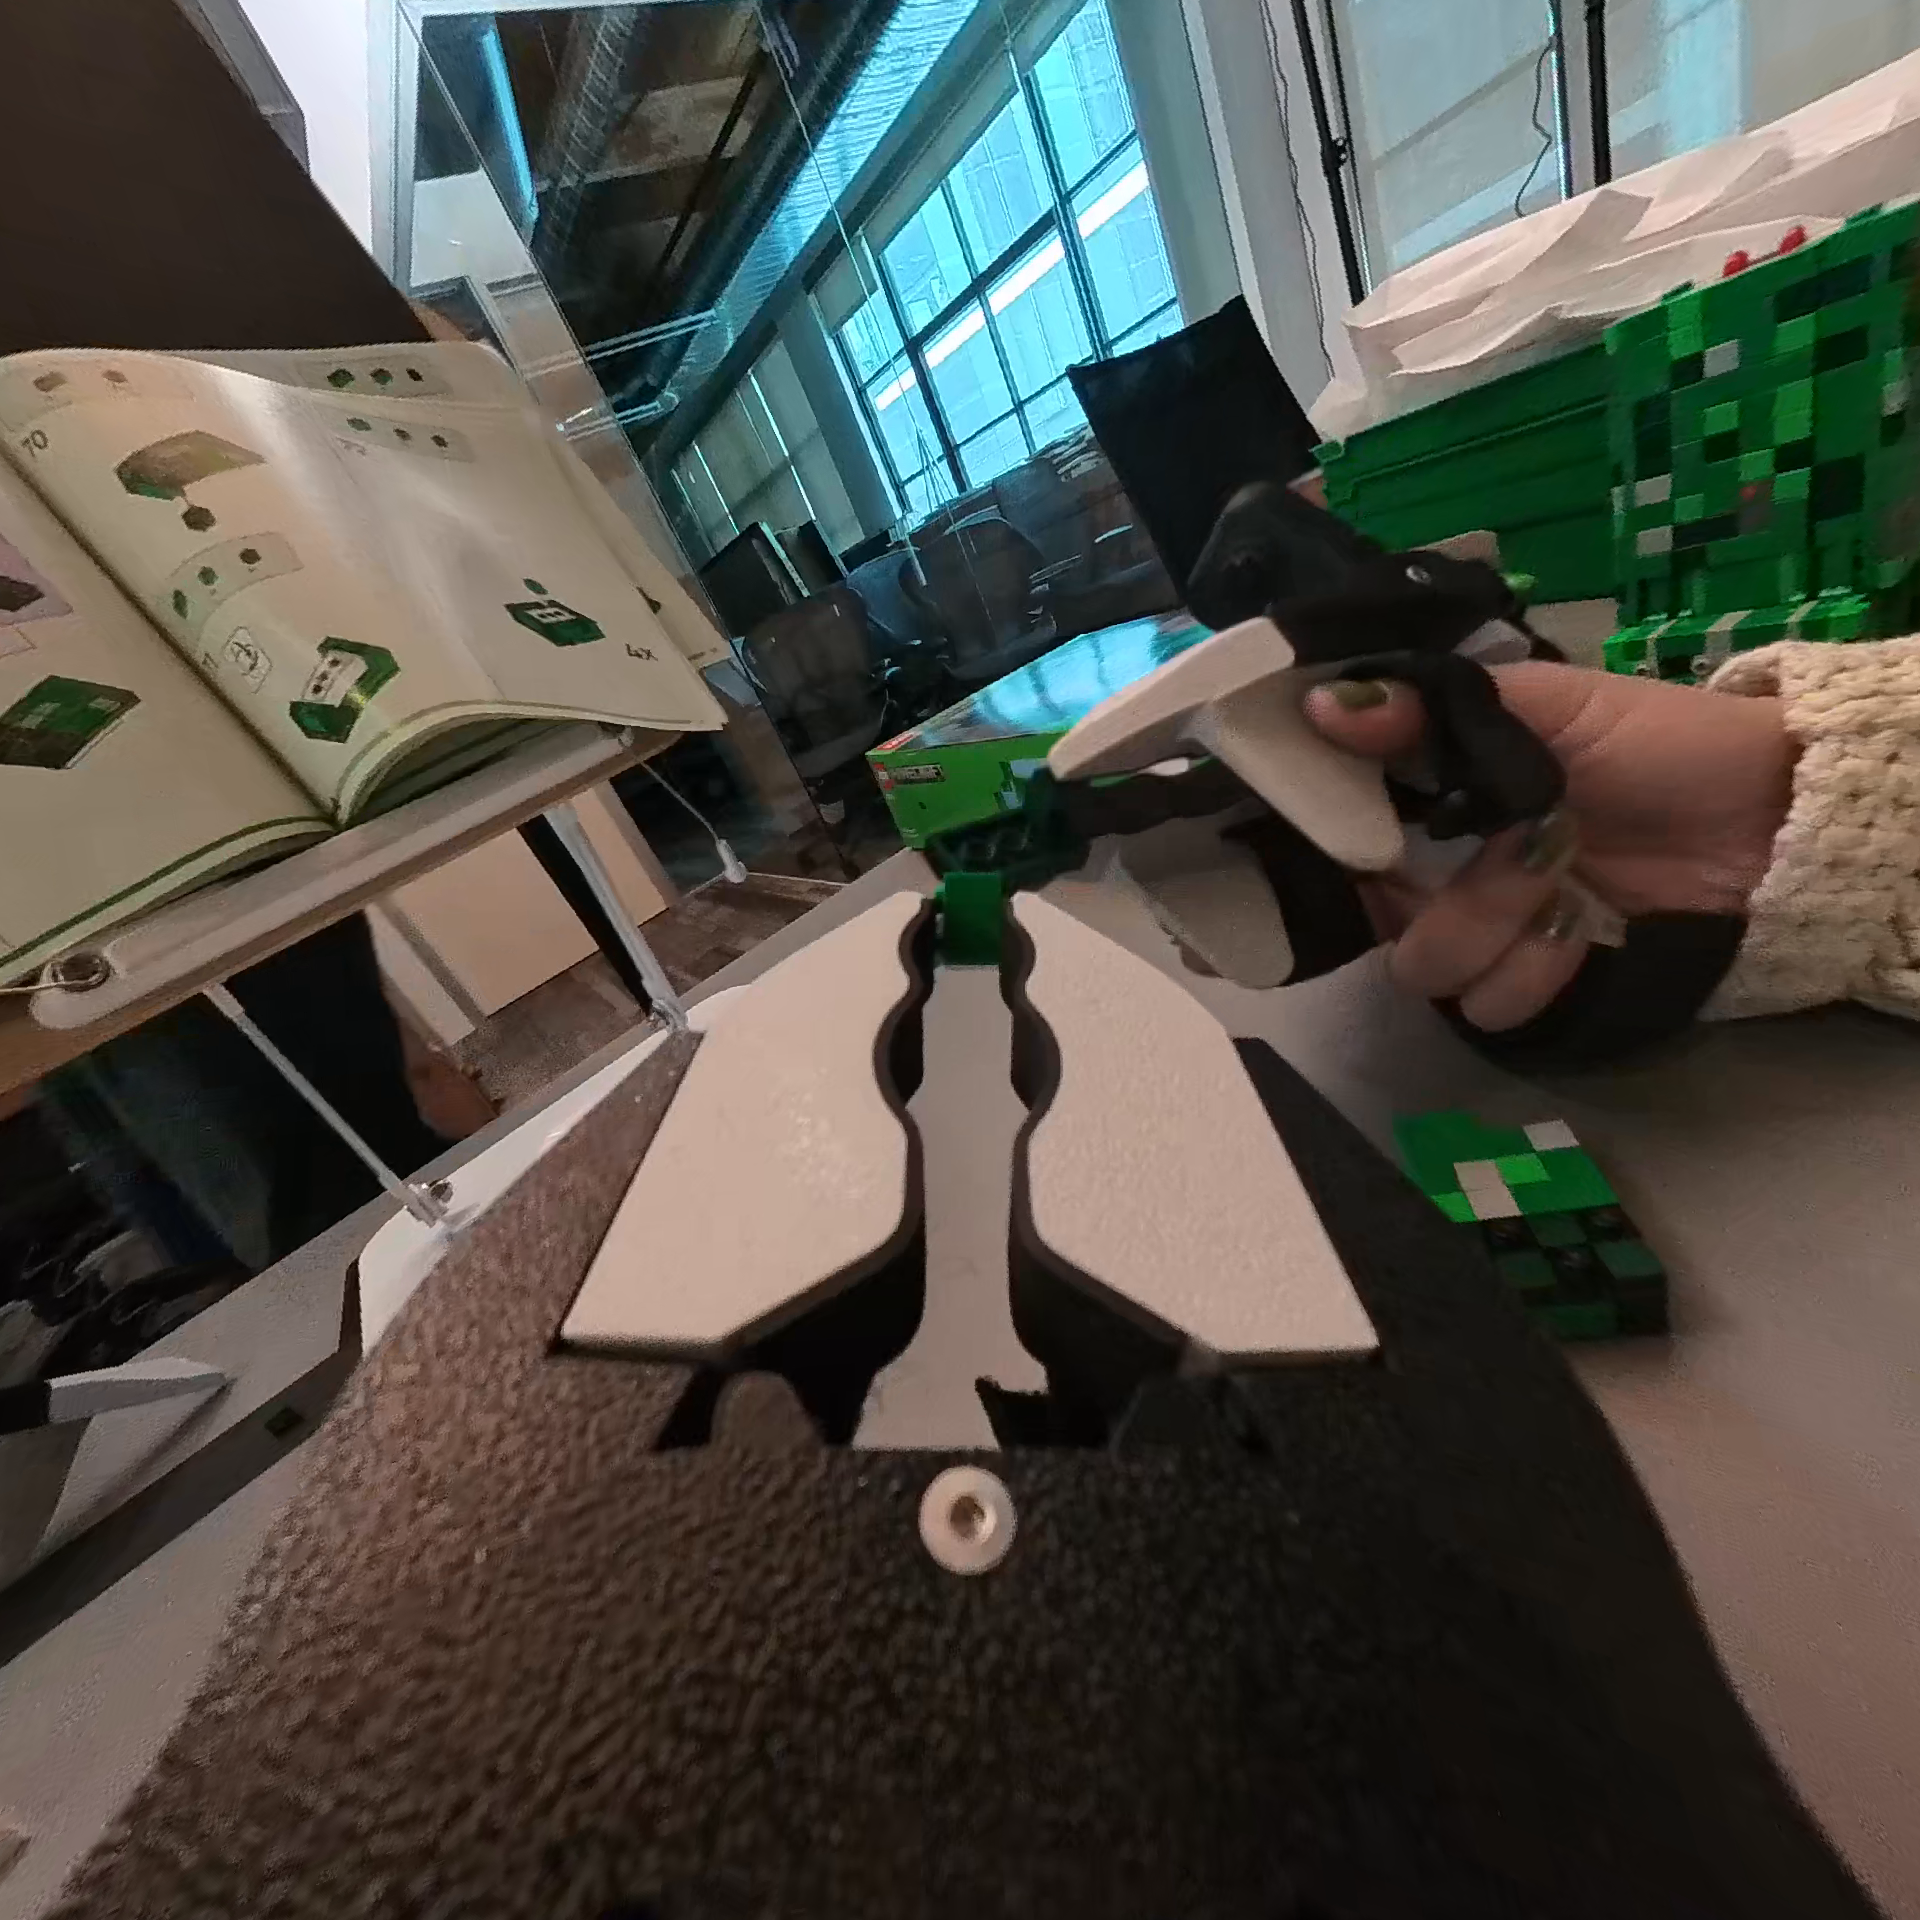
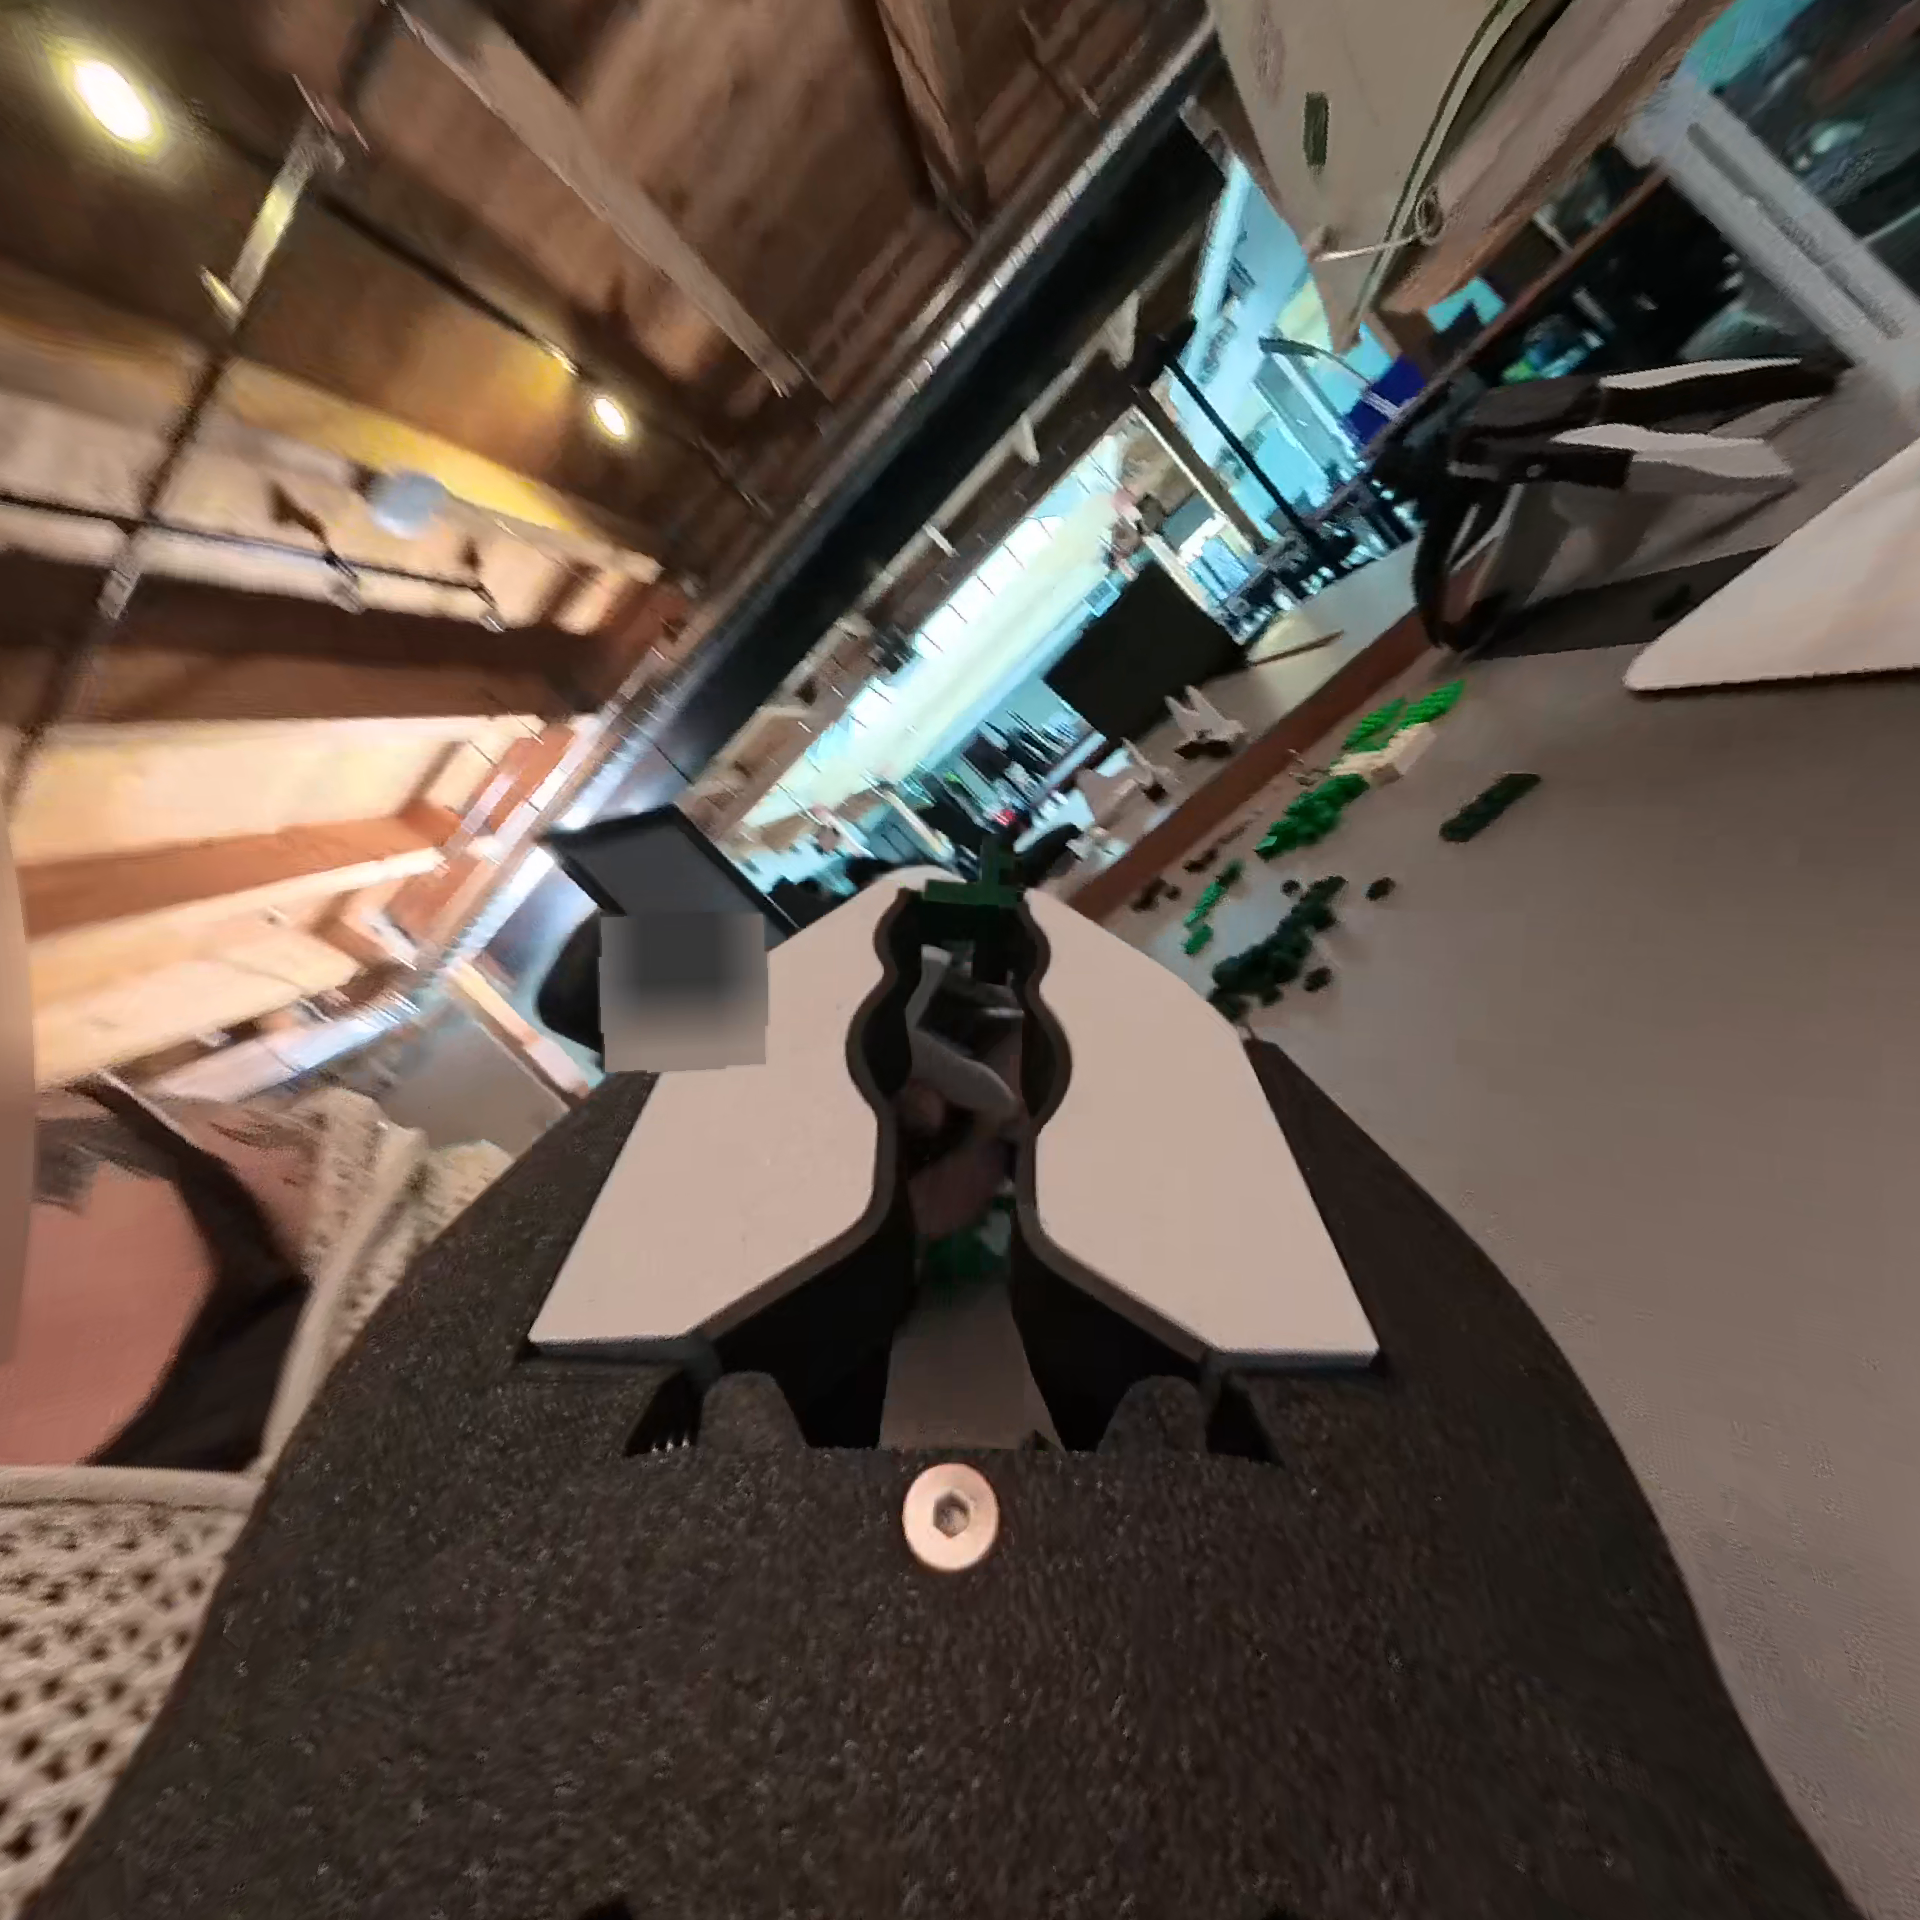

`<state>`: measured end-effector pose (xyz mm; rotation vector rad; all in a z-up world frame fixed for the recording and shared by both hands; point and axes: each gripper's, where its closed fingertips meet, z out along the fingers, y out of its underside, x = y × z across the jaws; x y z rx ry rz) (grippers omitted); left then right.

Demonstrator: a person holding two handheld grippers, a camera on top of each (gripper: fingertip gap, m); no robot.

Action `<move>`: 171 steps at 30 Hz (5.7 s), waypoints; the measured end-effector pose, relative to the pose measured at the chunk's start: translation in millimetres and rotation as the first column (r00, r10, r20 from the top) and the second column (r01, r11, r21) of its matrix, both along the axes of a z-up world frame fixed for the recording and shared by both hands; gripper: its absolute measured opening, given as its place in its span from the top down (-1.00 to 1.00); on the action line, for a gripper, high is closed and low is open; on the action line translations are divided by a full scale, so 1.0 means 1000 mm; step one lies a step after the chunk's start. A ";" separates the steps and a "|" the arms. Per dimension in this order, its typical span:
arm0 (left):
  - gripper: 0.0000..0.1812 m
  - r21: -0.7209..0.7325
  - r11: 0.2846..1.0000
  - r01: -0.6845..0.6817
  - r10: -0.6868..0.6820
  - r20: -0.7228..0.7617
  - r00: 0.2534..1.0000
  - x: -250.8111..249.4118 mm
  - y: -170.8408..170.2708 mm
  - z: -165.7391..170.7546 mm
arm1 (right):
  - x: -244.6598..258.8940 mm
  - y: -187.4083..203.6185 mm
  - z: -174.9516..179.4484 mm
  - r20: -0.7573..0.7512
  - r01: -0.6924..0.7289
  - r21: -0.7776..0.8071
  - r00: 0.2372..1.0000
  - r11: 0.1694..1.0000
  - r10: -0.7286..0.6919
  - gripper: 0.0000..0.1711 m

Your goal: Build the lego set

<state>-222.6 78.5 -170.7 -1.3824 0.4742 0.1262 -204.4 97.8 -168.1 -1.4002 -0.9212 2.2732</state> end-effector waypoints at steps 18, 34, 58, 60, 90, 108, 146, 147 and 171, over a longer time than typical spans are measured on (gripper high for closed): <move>0.87 -0.017 1.000 0.002 0.001 0.134 0.991 -0.012 0.002 0.001 | 0.000 0.003 -0.003 0.004 0.041 0.023 0.999 0.999 -0.042 0.81; 0.87 -0.023 1.000 -0.018 0.022 0.171 0.985 -0.019 0.003 0.001 | -0.005 -0.006 -0.010 0.030 0.115 0.211 0.992 0.971 -0.124 0.81; 0.87 -0.027 0.999 -0.044 0.048 0.184 0.982 -0.024 0.004 0.001 | -0.010 -0.010 -0.017 0.073 0.127 0.325 0.985 0.937 -0.159 0.81; 0.87 -0.027 0.999 -0.043 0.048 0.181 0.982 -0.024 0.004 0.001 | -0.011 -0.011 -0.017 0.076 0.127 0.330 0.984 0.935 -0.160 0.81; 0.87 -0.045 0.999 -0.021 0.027 0.130 0.991 -0.015 0.006 -0.003 | -0.007 0.003 -0.016 0.065 0.222 0.377 0.962 0.899 -0.265 0.81; 0.87 -0.045 0.999 -0.025 0.030 0.122 0.992 -0.015 0.006 -0.004 | -0.009 0.001 -0.016 -0.083 0.350 0.772 0.883 0.530 -0.461 0.81; 0.87 0.150 0.949 -0.277 0.247 0.189 0.950 -0.059 -0.013 0.031 | 0.030 0.059 0.019 -0.290 0.679 0.698 0.557 0.226 -0.778 0.81; 0.87 0.155 0.943 -0.293 0.260 0.205 0.944 -0.062 -0.014 0.033 | 0.034 0.062 0.022 -0.298 0.697 0.685 0.535 0.213 -0.791 0.81; 0.87 0.170 0.908 -0.384 0.331 0.273 0.903 -0.081 -0.019 0.039 | 0.052 0.081 0.027 -0.318 0.762 0.636 0.405 0.124 -0.858 0.81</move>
